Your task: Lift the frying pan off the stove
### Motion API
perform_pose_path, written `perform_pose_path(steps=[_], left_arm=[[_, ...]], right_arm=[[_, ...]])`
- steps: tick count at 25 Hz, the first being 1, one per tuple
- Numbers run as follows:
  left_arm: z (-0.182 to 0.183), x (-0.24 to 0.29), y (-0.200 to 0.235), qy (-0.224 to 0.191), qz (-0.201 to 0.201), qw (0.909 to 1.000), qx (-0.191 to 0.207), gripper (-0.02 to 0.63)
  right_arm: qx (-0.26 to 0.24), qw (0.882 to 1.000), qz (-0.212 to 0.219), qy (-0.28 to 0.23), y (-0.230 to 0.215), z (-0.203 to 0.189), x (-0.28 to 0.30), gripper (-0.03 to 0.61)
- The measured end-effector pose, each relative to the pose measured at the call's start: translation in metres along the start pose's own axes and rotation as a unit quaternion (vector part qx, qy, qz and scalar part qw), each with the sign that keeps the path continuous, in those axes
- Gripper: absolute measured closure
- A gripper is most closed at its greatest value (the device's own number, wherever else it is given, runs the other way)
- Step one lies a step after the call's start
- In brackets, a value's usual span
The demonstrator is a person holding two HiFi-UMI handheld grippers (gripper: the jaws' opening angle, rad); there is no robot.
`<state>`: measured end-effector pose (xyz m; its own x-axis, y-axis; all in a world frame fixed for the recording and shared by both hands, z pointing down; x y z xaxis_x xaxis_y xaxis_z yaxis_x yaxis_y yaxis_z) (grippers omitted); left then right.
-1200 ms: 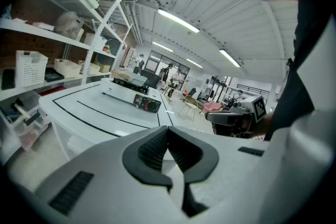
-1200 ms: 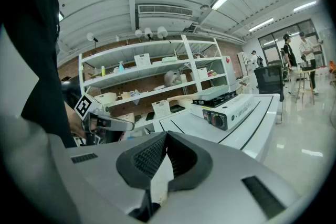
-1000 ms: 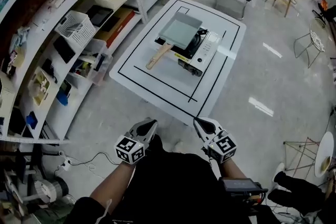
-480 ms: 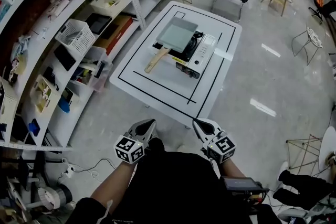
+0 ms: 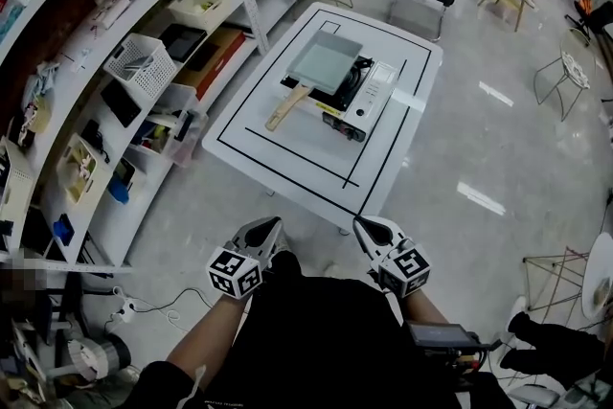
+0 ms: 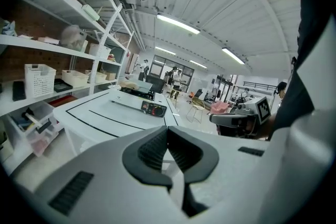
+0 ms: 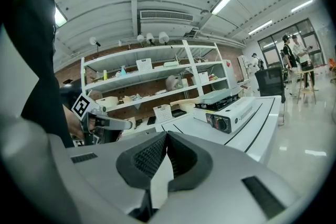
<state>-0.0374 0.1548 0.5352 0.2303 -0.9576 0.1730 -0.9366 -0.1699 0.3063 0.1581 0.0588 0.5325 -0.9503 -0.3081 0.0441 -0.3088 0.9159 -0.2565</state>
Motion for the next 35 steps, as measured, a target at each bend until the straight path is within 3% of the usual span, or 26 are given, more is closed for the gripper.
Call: perform_pose_path(steps=[21, 30, 35], left_arm=[[0.009, -0.007, 0.01, -0.019, 0.023, 0.9995, 0.004, 0.604], [0.023, -0.022, 0.049, -0.034, 0.068, 0.9971, -0.01, 0.604], [0.024, -0.007, 0.064, -0.027, 0.055, 0.998, -0.016, 0.604]], right_arm=[[-0.002, 1.0, 0.005, 0.001, -0.001, 0.004, 0.003, 0.554], [0.004, 1.0, 0.006, 0.003, -0.005, 0.005, 0.018, 0.552], [0.012, 1.0, -0.008, 0.009, -0.012, -0.001, 0.027, 0.554]])
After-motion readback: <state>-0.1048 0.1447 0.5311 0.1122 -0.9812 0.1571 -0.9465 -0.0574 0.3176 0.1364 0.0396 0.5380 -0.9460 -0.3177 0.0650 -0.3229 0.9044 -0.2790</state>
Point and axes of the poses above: the fingertips, and each gripper's own axes: x forward along the fingers, y to its left, z out of its top, the point moved 4 cm from there along -x, backward along the fingers, and after that the axes turned 11 degrees about -y, right-handed, at the moved point
